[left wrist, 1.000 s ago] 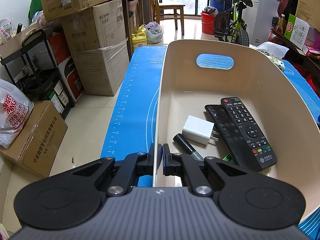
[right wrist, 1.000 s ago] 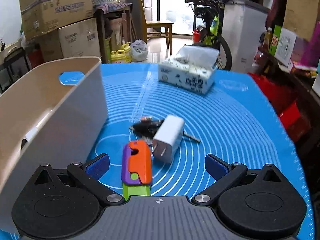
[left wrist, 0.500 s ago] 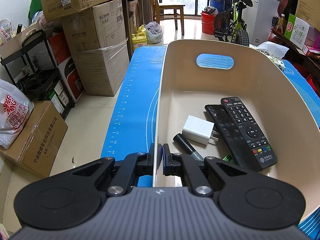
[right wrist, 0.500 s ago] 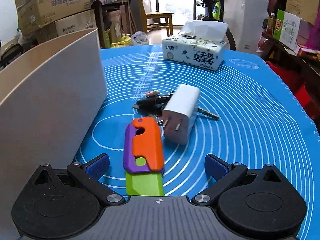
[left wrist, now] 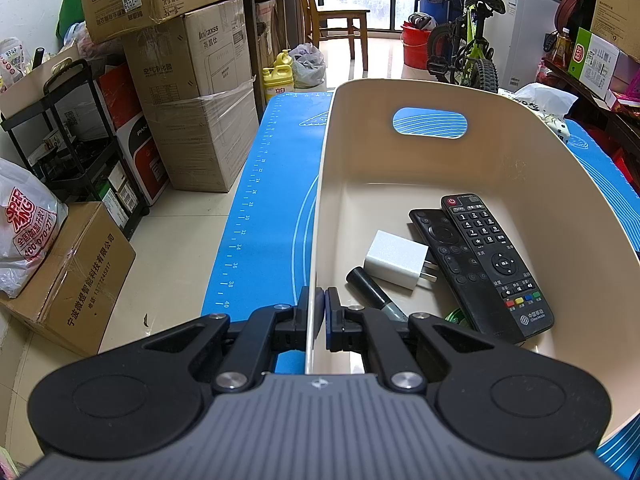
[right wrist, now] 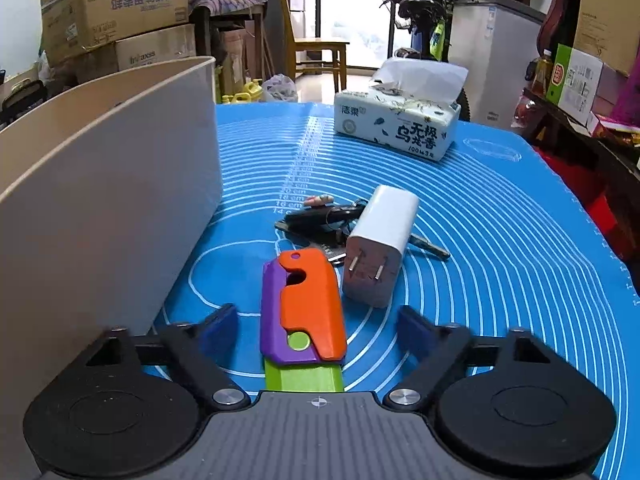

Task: Organize rigid objects
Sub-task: 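Move the right tool back to the orange-and-purple toy on the mat, then grasp the orange-and-purple toy with the right tool and lift it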

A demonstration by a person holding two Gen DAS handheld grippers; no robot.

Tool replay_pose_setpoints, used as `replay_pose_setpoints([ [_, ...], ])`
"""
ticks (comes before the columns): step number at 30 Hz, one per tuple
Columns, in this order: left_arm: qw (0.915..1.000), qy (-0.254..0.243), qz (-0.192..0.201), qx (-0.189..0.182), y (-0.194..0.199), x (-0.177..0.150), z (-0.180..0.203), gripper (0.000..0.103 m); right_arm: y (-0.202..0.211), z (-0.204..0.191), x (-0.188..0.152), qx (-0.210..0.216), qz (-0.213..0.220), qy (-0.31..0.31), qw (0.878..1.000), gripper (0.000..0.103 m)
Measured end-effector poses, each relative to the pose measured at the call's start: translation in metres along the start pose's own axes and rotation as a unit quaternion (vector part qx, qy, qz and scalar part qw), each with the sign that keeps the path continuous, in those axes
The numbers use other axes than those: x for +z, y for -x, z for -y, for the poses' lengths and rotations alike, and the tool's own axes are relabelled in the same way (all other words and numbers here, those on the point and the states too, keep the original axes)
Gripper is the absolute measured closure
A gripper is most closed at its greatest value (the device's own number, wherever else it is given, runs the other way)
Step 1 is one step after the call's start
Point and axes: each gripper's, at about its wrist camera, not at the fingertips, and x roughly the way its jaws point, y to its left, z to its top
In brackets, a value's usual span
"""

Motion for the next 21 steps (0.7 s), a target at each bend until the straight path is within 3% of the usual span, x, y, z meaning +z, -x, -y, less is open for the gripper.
replay_pose_setpoints([
  [3, 1.0, 0.0, 0.0, 0.0, 0.0, 0.0, 0.0, 0.096, 0.004, -0.002, 0.001, 0.004, 0.004, 0.004, 1.0, 0.053],
  [4, 1.0, 0.0, 0.0, 0.0, 0.0, 0.0, 0.0, 0.096, 0.005, -0.003, 0.001, 0.004, 0.004, 0.005, 1.0, 0.055],
  [21, 1.0, 0.0, 0.0, 0.0, 0.0, 0.0, 0.001, 0.096, 0.035, 0.006, -0.002, 0.016, 0.014, -0.012, 1.0, 0.055],
])
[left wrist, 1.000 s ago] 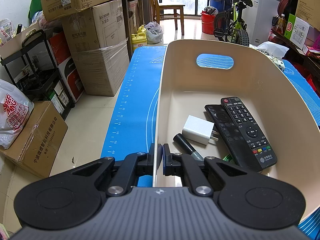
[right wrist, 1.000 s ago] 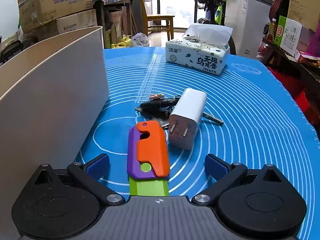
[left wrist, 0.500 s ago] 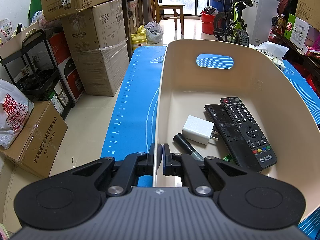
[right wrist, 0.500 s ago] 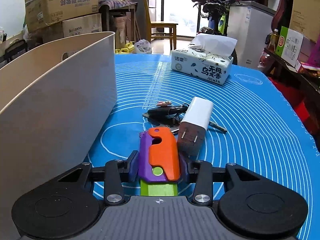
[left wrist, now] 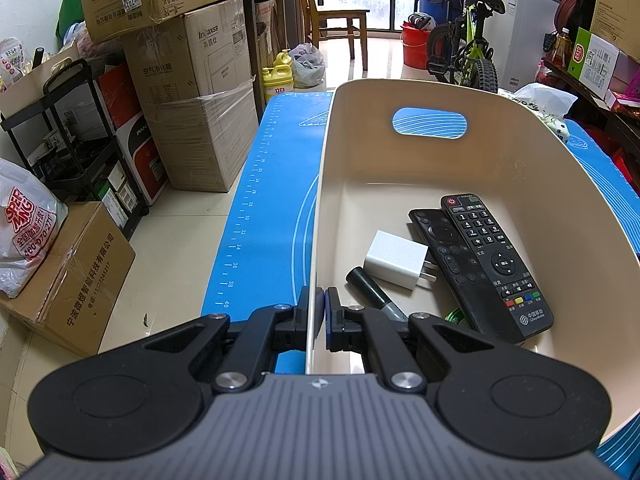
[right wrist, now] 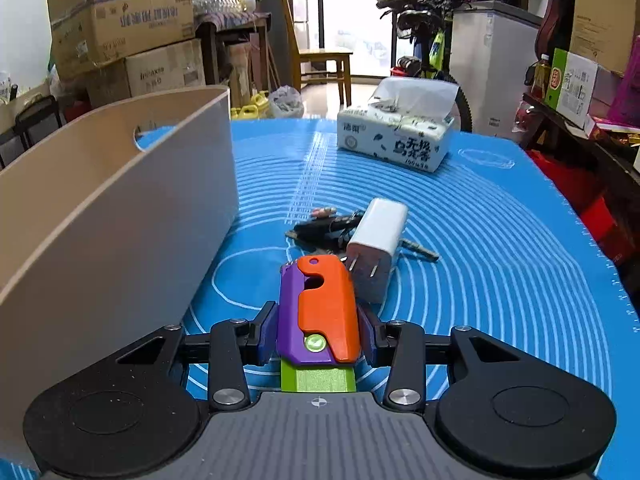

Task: Organize rigid objects
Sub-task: 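Grasp the orange-and-purple toy with the right tool and lift it, then carry the orange-and-purple toy with the right tool over the bin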

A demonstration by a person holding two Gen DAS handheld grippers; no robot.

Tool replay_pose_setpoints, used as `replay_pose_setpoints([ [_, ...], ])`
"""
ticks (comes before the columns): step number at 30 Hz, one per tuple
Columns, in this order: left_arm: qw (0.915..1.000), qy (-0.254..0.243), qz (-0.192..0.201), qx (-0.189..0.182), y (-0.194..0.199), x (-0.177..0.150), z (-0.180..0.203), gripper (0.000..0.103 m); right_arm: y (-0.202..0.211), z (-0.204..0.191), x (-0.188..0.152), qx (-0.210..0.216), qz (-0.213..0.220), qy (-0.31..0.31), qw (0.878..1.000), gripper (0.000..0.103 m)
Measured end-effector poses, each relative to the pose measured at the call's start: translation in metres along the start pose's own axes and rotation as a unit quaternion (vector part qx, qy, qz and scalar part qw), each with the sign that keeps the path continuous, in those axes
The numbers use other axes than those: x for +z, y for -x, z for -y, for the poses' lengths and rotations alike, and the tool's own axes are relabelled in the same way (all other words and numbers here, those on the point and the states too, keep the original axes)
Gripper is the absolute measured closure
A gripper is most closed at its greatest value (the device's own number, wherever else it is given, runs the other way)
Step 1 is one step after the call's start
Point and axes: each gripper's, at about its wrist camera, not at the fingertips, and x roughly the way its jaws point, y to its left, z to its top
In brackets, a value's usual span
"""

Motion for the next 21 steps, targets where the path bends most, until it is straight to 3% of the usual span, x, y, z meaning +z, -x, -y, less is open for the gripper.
replay_pose_setpoints([
  [12, 1.0, 0.0, 0.0, 0.0, 0.0, 0.0, 0.0, 0.096, 0.041, -0.005, 0.022, 0.017, 0.058, -0.004, 0.998, 0.055],
  [21, 1.0, -0.001, 0.0, 0.001, 0.001, 0.001, -0.001, 0.096, 0.082, -0.024, 0.055, 0.013, 0.132, 0.031, 0.991, 0.055],
])
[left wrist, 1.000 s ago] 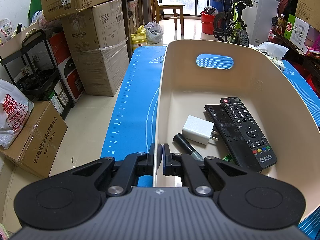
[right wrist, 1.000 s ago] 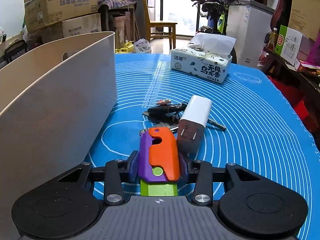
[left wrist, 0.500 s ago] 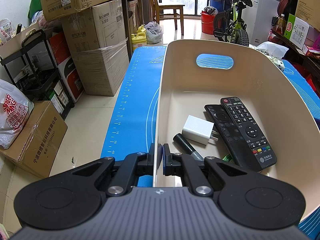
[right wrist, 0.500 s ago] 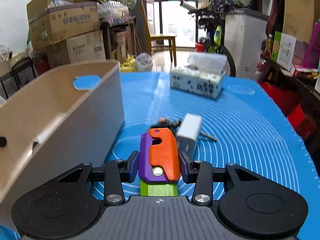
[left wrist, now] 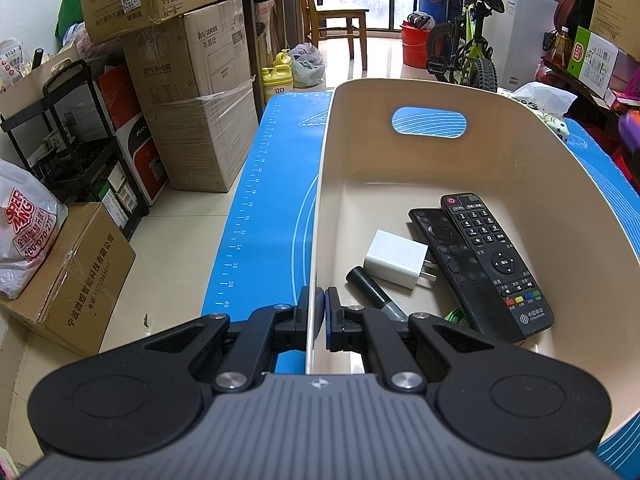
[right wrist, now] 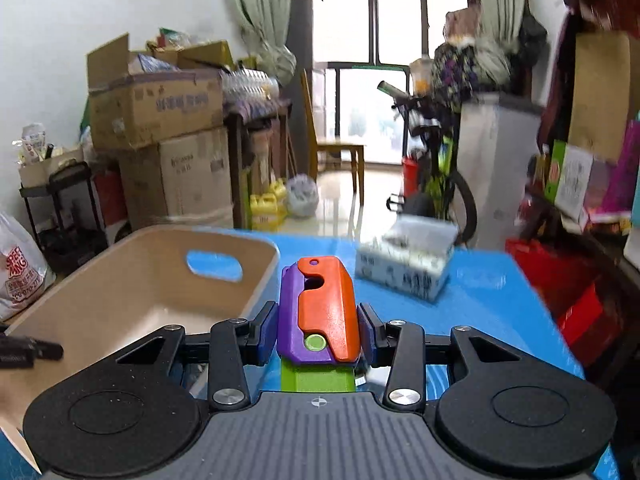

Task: Organize rigid objects
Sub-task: 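Carry the orange-and-purple toy with the right tool over the bin, then lower the toy into the beige bin and open the right tool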

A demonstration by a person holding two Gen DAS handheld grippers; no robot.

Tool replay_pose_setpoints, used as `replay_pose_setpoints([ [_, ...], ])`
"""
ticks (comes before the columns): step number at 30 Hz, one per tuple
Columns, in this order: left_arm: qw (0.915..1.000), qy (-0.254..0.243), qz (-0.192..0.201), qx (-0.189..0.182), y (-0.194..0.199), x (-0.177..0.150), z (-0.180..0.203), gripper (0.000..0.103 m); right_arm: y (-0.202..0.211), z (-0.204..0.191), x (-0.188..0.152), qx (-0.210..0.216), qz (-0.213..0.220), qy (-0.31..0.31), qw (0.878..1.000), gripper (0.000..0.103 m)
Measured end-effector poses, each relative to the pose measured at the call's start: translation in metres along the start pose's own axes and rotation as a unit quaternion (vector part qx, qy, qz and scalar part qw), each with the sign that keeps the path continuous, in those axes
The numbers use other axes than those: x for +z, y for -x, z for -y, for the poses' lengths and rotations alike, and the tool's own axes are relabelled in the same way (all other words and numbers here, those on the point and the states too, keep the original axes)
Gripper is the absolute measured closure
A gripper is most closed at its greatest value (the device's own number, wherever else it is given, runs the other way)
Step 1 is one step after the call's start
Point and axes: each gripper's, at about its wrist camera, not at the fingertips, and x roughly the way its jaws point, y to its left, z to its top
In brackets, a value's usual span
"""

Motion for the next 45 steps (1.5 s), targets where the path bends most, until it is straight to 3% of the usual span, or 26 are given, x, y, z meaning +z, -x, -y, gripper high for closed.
replay_pose_setpoints([
  [8, 1.0, 0.0, 0.0, 0.0, 0.0, 0.0, 0.0, 0.096, 0.006, -0.031, 0.026, 0.036, 0.024, 0.02, 0.999, 0.055],
  [15, 1.0, 0.0, 0.0, 0.0, 0.0, 0.0, 0.0, 0.097, -0.008, -0.072, 0.036, 0.077, 0.011, 0.048, 0.996, 0.055],
  [23, 1.0, 0.002, 0.003, -0.003, 0.002, 0.0, -0.004, 0.097, -0.034, -0.111, 0.031, 0.113, -0.049, 0.061, 0.991, 0.055],
  [27, 1.0, 0.002, 0.003, -0.003, 0.002, 0.001, -0.003, 0.097, -0.047, -0.126, 0.022, 0.11, -0.078, 0.082, 0.988, 0.055],
  [39, 1.0, 0.002, 0.003, -0.003, 0.002, 0.001, -0.002, 0.097, -0.071, -0.158, 0.01, 0.113, -0.181, 0.141, 0.967, 0.055],
  [45, 1.0, 0.003, 0.003, -0.003, 0.002, 0.001, -0.001, 0.097, -0.087, -0.162, 0.009, 0.119, -0.234, 0.138, 0.955, 0.055],
])
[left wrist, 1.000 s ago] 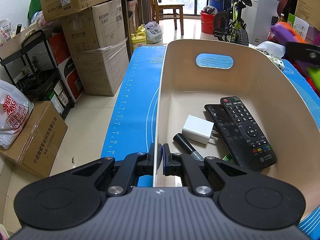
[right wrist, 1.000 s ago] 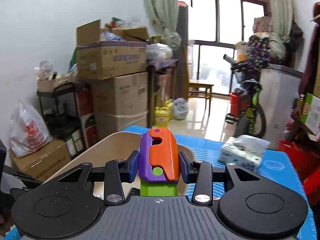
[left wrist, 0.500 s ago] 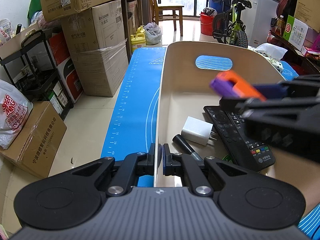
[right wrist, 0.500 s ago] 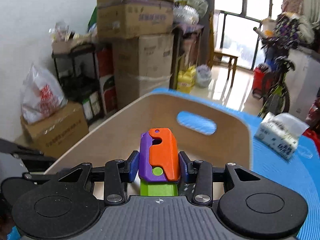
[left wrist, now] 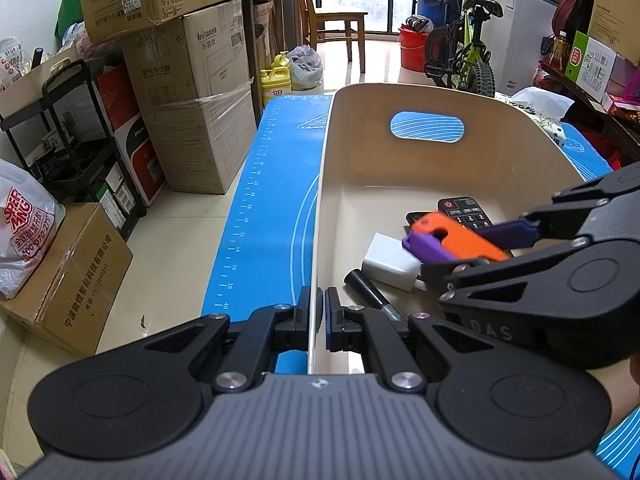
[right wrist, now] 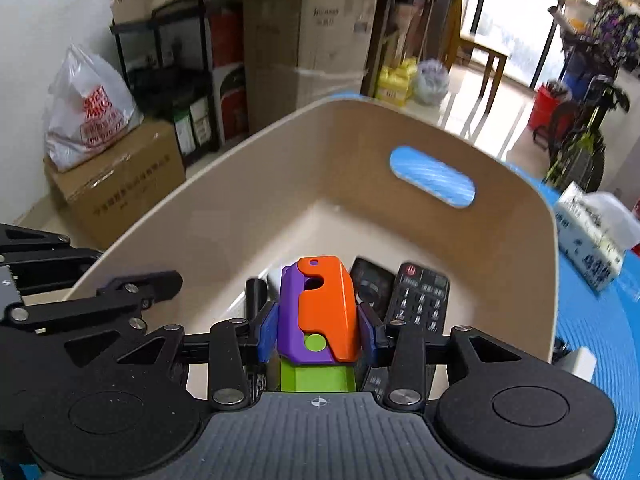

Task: Organize rigid objects
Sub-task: 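Lower the toy into the beige bin and open the right tool, then move the right tool back to the white charger plug on the mat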

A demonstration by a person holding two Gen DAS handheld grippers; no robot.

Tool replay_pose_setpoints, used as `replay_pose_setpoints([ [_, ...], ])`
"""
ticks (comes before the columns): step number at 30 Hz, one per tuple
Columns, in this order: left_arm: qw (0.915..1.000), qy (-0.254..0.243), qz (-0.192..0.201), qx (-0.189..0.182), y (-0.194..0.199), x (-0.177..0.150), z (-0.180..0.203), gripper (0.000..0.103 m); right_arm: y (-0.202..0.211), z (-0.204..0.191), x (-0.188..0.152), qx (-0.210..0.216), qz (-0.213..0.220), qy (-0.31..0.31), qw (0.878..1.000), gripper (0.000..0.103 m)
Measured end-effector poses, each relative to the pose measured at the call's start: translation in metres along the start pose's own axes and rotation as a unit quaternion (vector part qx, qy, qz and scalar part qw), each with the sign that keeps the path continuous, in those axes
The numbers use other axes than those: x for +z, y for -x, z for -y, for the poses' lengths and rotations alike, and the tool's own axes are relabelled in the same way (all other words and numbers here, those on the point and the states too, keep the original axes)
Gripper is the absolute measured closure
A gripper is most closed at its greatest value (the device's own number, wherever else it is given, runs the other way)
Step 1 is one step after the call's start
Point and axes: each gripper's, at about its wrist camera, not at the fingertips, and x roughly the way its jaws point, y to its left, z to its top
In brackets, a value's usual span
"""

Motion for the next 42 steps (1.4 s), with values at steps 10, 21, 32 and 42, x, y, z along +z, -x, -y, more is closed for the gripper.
replay_pose_setpoints([
  [10, 1.0, 0.002, 0.001, -0.003, 0.001, 0.001, 0.001, 0.098, -0.01, 0.0, 0.0, 0.009, -0.044, -0.002, 0.999, 0.036],
  [21, 1.0, 0.003, 0.002, -0.004, 0.002, 0.0, 0.0, 0.098, 0.016, 0.017, -0.007, -0.026, 0.025, -0.036, 0.999, 0.016],
  [32, 1.0, 0.003, 0.002, -0.004, 0.001, 0.0, 0.0, 0.098, 0.064, 0.033, -0.009, -0.076, 0.117, -0.021, 0.99, 0.005],
  [42, 1.0, 0.003, 0.002, -0.004, 0.001, 0.0, 0.0, 0.097, 0.089, 0.102, -0.044, -0.103, 0.174, -0.135, 0.97, 0.003],
])
